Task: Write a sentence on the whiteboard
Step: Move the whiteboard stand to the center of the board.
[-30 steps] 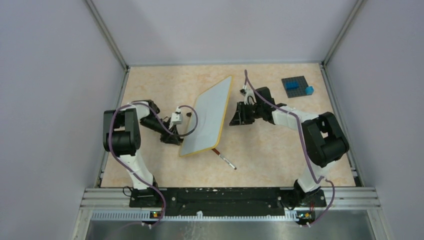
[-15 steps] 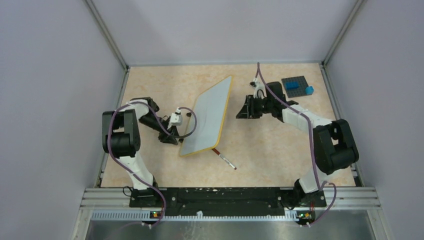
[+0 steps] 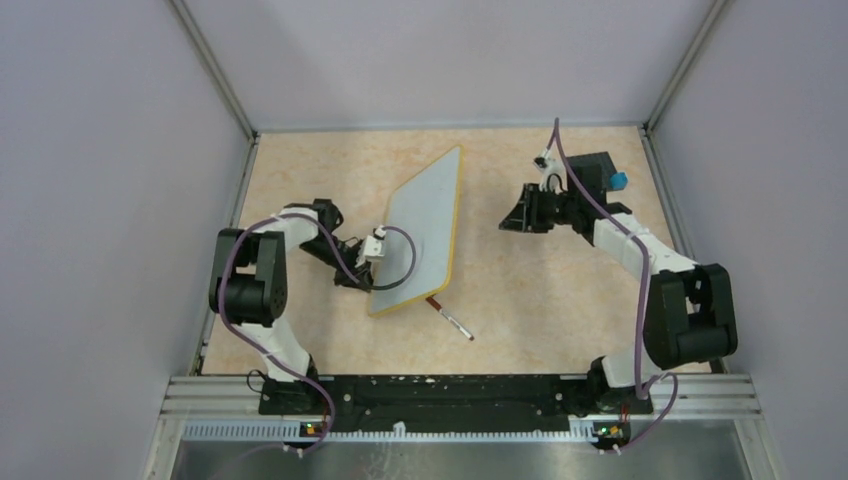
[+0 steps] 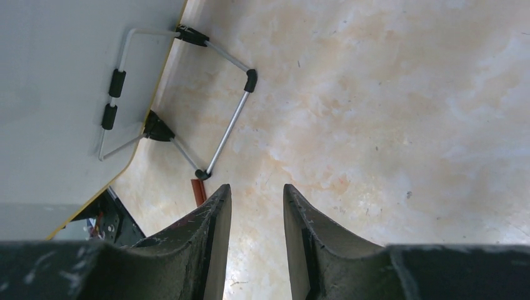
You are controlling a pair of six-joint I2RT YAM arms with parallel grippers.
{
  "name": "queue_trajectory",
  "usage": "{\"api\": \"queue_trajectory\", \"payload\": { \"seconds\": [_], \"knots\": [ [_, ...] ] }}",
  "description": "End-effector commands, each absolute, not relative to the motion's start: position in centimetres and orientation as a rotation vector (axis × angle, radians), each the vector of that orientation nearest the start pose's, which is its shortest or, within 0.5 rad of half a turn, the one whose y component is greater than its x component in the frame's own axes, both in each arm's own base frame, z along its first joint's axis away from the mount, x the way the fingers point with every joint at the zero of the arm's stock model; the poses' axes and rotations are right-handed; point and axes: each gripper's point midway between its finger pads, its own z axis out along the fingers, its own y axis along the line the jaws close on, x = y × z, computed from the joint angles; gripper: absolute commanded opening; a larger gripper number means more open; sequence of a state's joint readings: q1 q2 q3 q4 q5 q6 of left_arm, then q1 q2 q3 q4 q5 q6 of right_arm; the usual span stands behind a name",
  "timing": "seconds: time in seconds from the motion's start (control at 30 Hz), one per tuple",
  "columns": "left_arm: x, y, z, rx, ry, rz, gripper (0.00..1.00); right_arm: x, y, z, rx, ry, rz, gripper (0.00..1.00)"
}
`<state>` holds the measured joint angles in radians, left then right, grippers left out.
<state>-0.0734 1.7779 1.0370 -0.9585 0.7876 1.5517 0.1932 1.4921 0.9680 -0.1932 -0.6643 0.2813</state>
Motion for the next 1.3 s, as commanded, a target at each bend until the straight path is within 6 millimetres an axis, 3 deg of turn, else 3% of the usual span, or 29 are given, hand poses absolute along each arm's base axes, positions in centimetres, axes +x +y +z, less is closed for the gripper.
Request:
{"api": "queue_trajectory", "payload": {
  "seconds": [0.0, 0.1, 0.2, 0.4, 0.47, 0.67, 0.93, 1.03, 1.27],
  "knots": [
    [25.6, -14.2, 3.9, -2.314, -2.459, 1.259, 0.13, 33.6, 17.0, 15.5, -0.260, 2.245, 0.988, 0.35],
    [25.6, -16.0, 4.3, -2.219, -2.521, 1.331, 0.00, 33.8, 16.0, 15.8, -0.227, 2.238, 0.976, 0.35],
    [26.3, -17.7, 4.3, -2.082, -2.629, 1.359, 0.00, 34.0, 14.8, 16.0, -0.193, 2.230, 0.961, 0.35],
    [29.8, -20.8, 3.6, -1.830, -2.938, 1.226, 0.00, 34.7, 12.3, 16.5, -0.111, 2.208, 0.923, 0.35],
    [30.3, -22.3, 3.6, -1.698, -3.013, 1.224, 0.00, 35.3, 10.5, 16.8, -0.057, 2.196, 0.895, 0.35],
    [31.6, -27.3, 4.3, -1.438, -3.093, 1.355, 0.00, 35.5, 7.5, 17.5, 0.020, 2.172, 0.837, 0.37],
    [31.3, -34.9, 3.4, -1.313, -3.053, 1.396, 0.01, 34.9, 3.1, 18.2, 0.105, 2.156, 0.740, 0.48],
    [30.7, -37.5, 3.6, -1.288, -3.003, 1.480, 0.21, 34.5, 2.3, 18.5, 0.106, 2.153, 0.719, 0.50],
    [30.4, -42.3, 5.1, -1.347, -2.930, 1.655, 0.51, 33.9, 1.9, 18.8, 0.072, 2.160, 0.676, 0.59]
  ]
}}
